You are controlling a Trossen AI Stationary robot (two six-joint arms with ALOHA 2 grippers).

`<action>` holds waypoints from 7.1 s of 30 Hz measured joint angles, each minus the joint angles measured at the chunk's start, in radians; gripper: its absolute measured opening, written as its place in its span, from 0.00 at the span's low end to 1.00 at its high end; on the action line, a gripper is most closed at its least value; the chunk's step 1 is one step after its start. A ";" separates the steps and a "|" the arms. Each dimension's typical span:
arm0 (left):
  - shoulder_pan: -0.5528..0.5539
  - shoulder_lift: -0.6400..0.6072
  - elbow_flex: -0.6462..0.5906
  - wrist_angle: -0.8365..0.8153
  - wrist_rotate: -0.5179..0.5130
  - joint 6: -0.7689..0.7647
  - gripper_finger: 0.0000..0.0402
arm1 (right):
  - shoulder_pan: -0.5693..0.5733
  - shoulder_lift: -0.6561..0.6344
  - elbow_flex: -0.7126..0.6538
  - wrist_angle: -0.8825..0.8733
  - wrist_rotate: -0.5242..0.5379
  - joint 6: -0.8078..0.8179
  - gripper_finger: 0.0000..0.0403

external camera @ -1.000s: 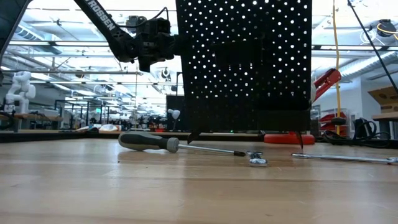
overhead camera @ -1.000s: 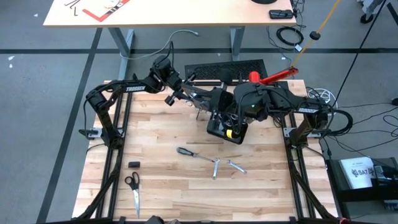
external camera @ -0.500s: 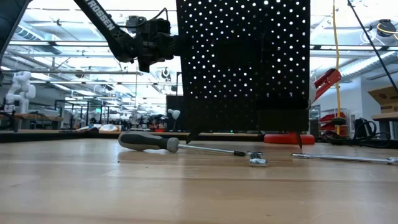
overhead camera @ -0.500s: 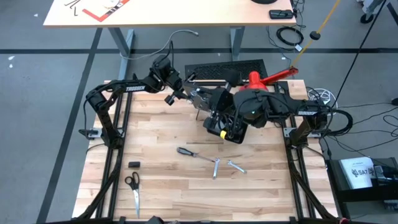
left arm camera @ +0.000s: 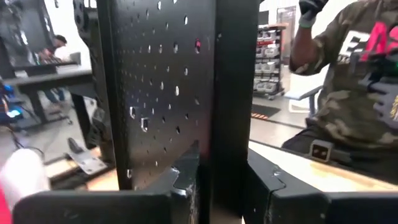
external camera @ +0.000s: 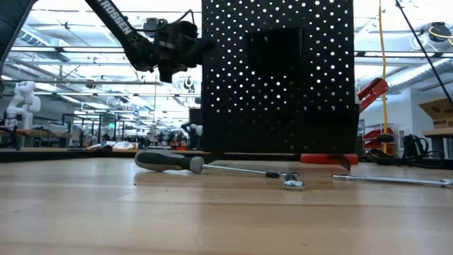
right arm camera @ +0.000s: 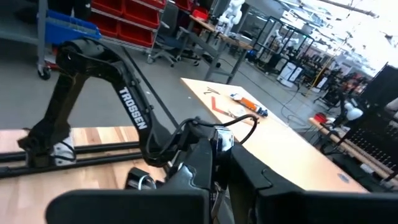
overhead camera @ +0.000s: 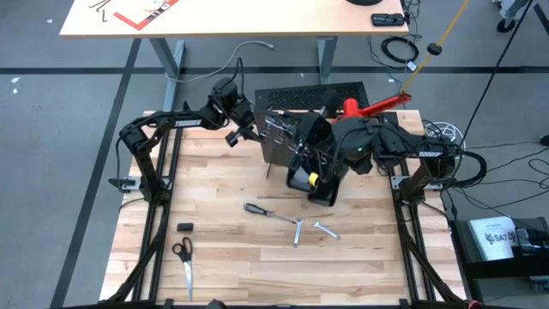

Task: Hang tools onto peg board
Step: Unhang the pliers from the pegboard

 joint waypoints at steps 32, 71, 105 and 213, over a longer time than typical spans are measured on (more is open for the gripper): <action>-0.046 -0.004 0.002 -0.138 0.003 -0.102 0.19 | -0.006 -0.015 0.006 -0.085 -0.146 -0.168 0.03; 0.055 -0.129 0.001 0.373 -0.236 -0.516 0.64 | -0.003 -0.013 0.004 -0.121 -0.189 -0.114 0.03; -0.169 -0.677 0.001 -0.669 -0.797 0.647 0.02 | -0.003 -0.012 0.004 -0.116 -0.188 -0.097 0.03; -0.503 -0.592 0.003 -0.618 -1.285 0.897 0.03 | -0.012 0.024 0.002 0.075 0.233 0.272 0.03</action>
